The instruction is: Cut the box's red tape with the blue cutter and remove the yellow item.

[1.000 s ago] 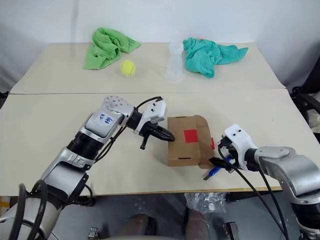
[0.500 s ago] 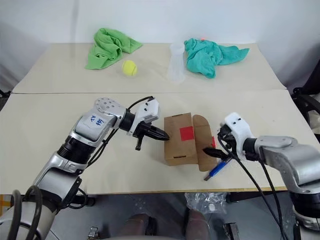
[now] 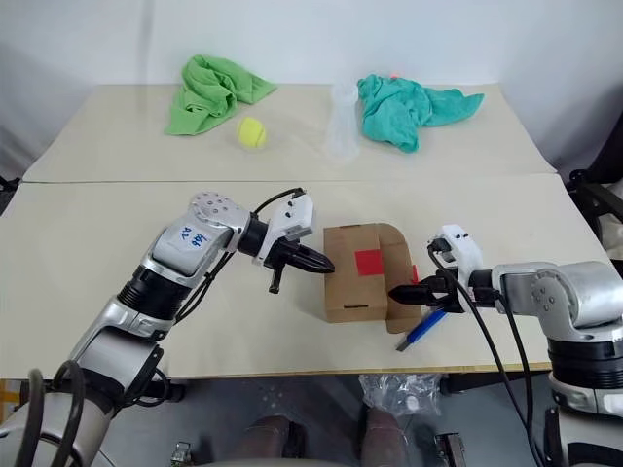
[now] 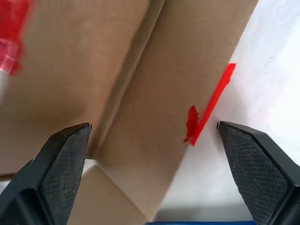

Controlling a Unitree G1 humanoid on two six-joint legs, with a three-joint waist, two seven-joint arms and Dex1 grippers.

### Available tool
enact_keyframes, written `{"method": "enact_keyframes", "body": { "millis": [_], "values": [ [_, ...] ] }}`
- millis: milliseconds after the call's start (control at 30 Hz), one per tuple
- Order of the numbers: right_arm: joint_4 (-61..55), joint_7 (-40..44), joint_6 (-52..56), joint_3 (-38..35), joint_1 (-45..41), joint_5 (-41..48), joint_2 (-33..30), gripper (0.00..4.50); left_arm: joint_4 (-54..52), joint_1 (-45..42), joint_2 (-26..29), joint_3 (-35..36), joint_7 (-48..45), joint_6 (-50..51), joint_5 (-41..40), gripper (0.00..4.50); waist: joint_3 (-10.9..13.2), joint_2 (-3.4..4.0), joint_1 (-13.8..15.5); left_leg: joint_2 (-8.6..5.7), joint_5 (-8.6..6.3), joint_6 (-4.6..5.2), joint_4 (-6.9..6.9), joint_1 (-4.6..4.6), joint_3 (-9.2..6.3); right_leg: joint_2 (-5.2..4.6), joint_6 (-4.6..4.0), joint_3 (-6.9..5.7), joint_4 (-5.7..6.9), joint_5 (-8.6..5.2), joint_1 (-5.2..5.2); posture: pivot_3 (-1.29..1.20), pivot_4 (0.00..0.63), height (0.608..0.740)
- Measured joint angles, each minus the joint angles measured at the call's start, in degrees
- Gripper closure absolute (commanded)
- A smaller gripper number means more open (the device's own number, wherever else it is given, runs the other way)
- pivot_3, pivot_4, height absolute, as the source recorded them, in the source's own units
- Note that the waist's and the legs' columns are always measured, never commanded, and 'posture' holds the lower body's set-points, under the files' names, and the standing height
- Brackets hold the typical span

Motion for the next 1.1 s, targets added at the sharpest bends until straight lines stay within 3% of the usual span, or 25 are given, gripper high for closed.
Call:
{"method": "enact_keyframes", "body": {
  "millis": [267, 367, 733, 1100],
  "values": [
    [5.99, 0.07, 3.29, -2.15, -3.46, 0.28, 3.63, 0.03, 2.09, -0.5, -0.53, -0.05, -0.27, -1.98, 0.11, 4.5, -0.01, 0.02, -0.55, 0.01, 0.04, -0.07, -0.01, 0.08, 0.01, 0.0, -0.03, 0.05, 0.14, -0.02, -0.01, 0.0, 0.15, 0.74],
    [6.35, -0.15, 3.13, -2.07, -3.64, 0.17, 4.4, 0.57, 2.15, -0.5, -0.67, -0.06, -0.11, -2.26, 0.22, 4.5, -0.01, 0.02, -1.0, 0.02, 0.05, -0.1, -0.01, 0.09, 0.01, 0.0, -0.05, 0.05, 0.18, -0.03, -0.01, 0.0, 0.15, 0.74],
    [5.06, -2.44, 4.01, -1.91, -3.23, 0.21, 6.1, 4.45, 1.94, -0.49, -0.79, -0.39, 0.05, -2.52, 0.26, 4.5, -0.01, 0.02, -1.31, 0.0, 0.07, -0.12, -0.03, 0.03, 0.0, -0.03, -0.06, 0.05, 0.19, -0.03, -0.08, 0.0, 0.15, 0.74],
    [-0.87, -8.14, 4.02, -1.97, -3.2, 6.77, -1.11, 4.48, 1.84, -0.42, -0.31, 0.42, 1.07, -2.49, 0.09, 4.5, 0.0, 0.05, -0.07, -0.05, 0.06, -0.12, -0.04, 0.0, -0.04, -0.17, -0.05, 0.03, 0.15, -0.03, -0.1, 0.0, 0.15, 0.74]
  ]
}}
